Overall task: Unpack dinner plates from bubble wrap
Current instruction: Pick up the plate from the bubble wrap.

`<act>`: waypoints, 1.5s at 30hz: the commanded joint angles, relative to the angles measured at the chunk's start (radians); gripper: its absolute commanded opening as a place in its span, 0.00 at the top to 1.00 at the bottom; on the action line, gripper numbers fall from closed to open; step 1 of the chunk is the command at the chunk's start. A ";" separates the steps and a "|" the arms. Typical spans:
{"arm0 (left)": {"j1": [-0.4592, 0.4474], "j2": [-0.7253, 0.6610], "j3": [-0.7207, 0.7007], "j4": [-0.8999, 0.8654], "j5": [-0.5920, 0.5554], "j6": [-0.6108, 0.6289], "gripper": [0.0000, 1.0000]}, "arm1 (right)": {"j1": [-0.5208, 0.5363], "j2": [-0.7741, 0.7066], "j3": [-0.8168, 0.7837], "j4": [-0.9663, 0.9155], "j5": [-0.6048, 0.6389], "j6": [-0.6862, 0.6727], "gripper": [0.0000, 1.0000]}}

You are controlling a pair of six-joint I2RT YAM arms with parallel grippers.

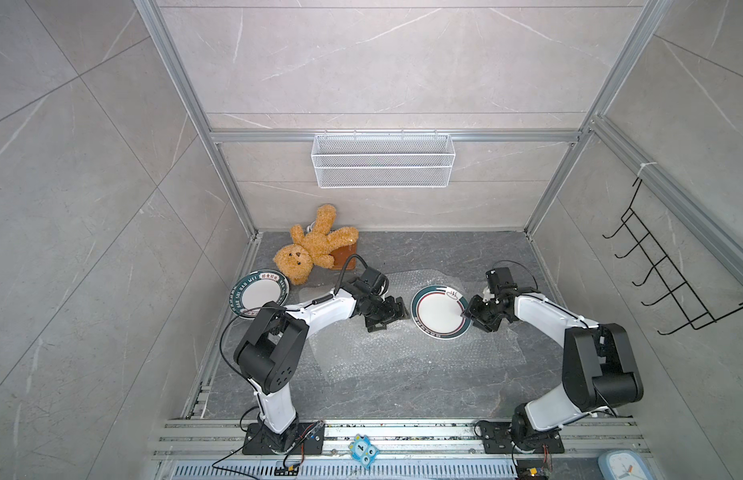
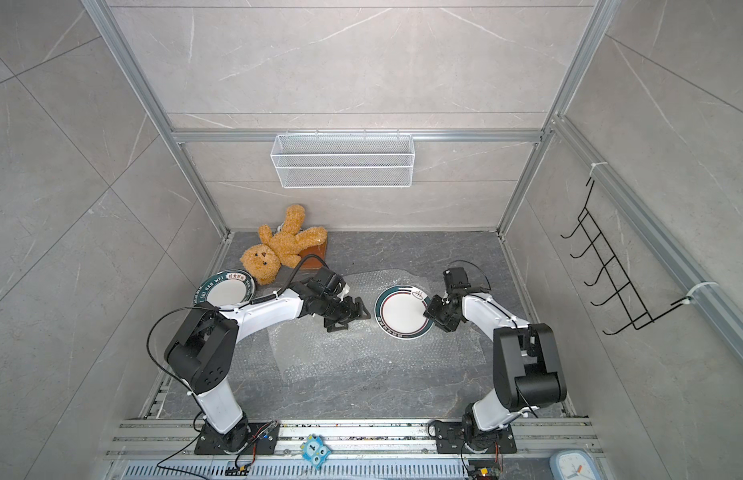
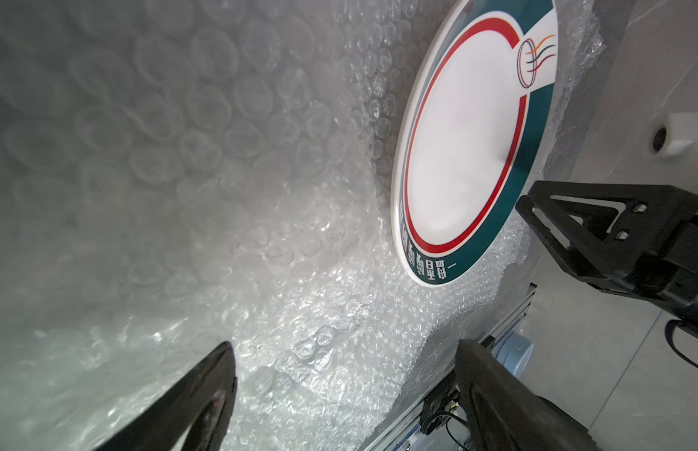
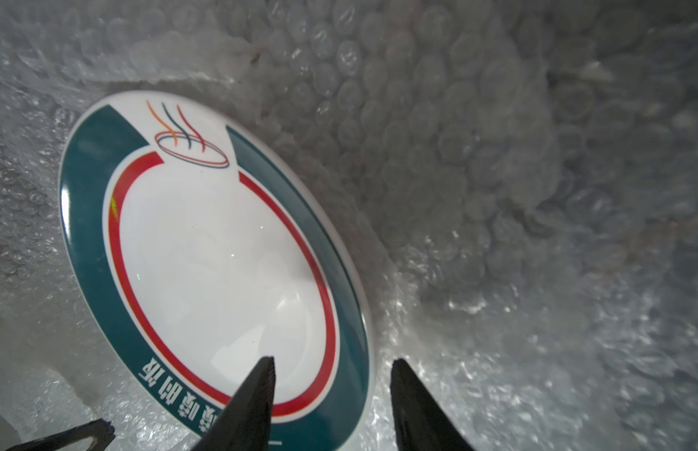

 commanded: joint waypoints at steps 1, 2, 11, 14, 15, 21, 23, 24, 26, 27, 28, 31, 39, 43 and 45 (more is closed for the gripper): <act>-0.004 0.018 0.003 0.041 0.037 -0.017 0.11 | -0.001 0.022 -0.013 0.037 0.002 -0.016 0.51; -0.004 0.022 -0.003 0.045 0.038 -0.019 0.11 | -0.002 0.028 -0.011 0.035 0.006 -0.018 0.52; -0.004 0.040 -0.024 0.046 0.034 -0.015 0.11 | -0.003 0.082 -0.037 0.090 0.015 -0.012 0.63; -0.004 0.049 -0.021 0.040 0.028 -0.009 0.11 | -0.002 0.066 -0.045 0.084 0.052 -0.006 0.69; -0.004 0.054 -0.020 0.040 0.027 -0.009 0.11 | -0.003 0.058 -0.048 0.079 0.068 -0.006 0.72; -0.002 0.047 -0.054 0.102 0.036 -0.034 0.10 | -0.018 -0.002 -0.050 0.011 0.141 -0.019 0.88; -0.003 0.043 -0.055 0.119 0.046 -0.040 0.10 | -0.027 -0.023 -0.053 -0.003 0.139 -0.021 0.91; -0.002 0.044 -0.053 0.120 0.048 -0.042 0.09 | -0.030 -0.034 -0.052 -0.007 0.133 -0.024 0.93; 0.002 0.048 -0.050 0.121 0.050 -0.046 0.09 | -0.035 -0.060 -0.045 -0.025 0.128 -0.025 0.95; 0.004 0.051 -0.051 0.126 0.055 -0.051 0.09 | -0.037 -0.071 -0.039 -0.035 0.124 -0.029 0.96; 0.008 0.054 -0.055 0.134 0.062 -0.057 0.09 | -0.041 -0.090 -0.033 -0.044 0.118 -0.031 0.97; 0.017 0.045 -0.072 0.165 0.071 -0.077 0.09 | -0.051 -0.126 -0.014 -0.062 0.081 -0.037 0.97; 0.033 -0.025 -0.107 0.319 0.135 -0.158 0.05 | -0.063 -0.180 0.038 -0.096 -0.046 -0.040 0.99; 0.043 -0.079 -0.133 0.416 0.158 -0.219 0.00 | -0.062 -0.214 0.064 -0.101 -0.111 -0.027 0.99; 0.044 -0.101 -0.126 0.435 0.161 -0.229 0.00 | -0.062 -0.217 0.072 -0.097 -0.152 -0.021 0.99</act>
